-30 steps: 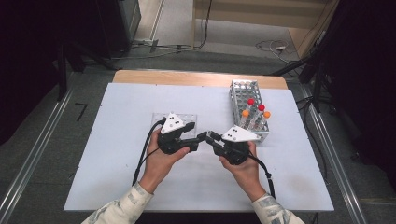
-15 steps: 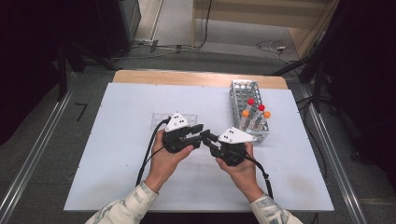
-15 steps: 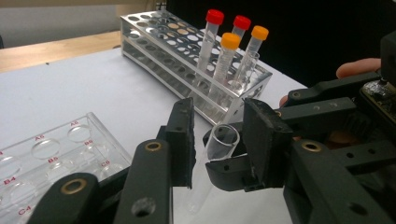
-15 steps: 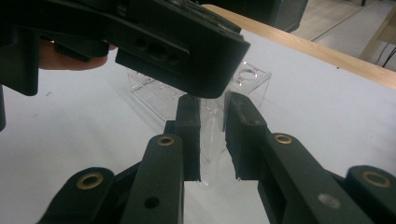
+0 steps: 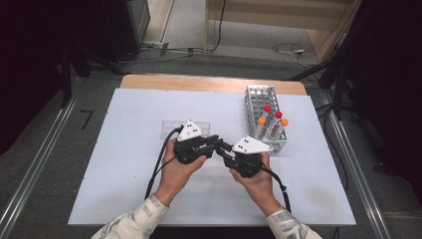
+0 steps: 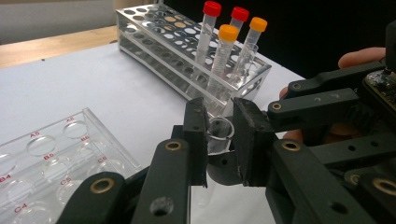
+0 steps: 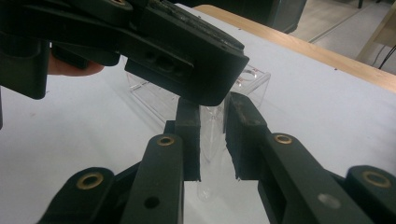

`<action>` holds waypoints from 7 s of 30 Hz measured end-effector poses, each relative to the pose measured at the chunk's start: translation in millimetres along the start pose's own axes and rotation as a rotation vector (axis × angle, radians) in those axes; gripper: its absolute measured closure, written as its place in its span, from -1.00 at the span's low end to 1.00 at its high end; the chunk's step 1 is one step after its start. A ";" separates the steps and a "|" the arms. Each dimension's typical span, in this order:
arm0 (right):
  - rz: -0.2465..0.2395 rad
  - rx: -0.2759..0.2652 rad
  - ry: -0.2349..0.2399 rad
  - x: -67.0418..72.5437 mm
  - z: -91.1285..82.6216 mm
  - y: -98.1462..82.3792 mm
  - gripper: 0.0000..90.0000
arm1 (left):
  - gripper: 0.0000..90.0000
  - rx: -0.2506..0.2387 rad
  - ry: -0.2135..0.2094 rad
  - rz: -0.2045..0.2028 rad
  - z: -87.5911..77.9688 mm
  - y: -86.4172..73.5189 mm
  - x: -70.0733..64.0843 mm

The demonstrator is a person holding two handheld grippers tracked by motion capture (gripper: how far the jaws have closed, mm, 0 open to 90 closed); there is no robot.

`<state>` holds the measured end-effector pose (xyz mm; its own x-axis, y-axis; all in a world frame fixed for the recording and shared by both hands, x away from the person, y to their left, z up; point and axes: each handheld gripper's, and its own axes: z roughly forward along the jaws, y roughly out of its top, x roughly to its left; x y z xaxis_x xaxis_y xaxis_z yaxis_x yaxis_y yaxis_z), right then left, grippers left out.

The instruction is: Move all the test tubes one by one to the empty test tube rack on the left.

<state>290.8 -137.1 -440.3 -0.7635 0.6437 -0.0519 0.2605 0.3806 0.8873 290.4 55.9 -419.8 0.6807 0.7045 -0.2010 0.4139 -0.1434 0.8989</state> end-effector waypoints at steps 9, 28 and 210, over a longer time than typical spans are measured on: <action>0.002 -0.003 0.000 -0.3 -0.6 0.3 0.62 | 0.73 -0.007 0.001 0.005 0.0 0.1 -0.2; 0.087 -0.020 0.031 -3.1 0.4 0.6 -0.36 | 0.73 -0.039 0.010 -0.017 -0.6 4.5 7.7; 0.188 -0.006 -0.341 -110.9 -35.9 -52.4 0.59 | -0.55 -0.002 0.181 -0.087 -17.3 -9.4 43.2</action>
<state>340.6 -252.3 -464.6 -0.4624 0.8859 -0.0369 0.3726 0.2320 0.8985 305.5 99.7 -430.2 0.5224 0.8278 -0.2049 0.4653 -0.0754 0.8819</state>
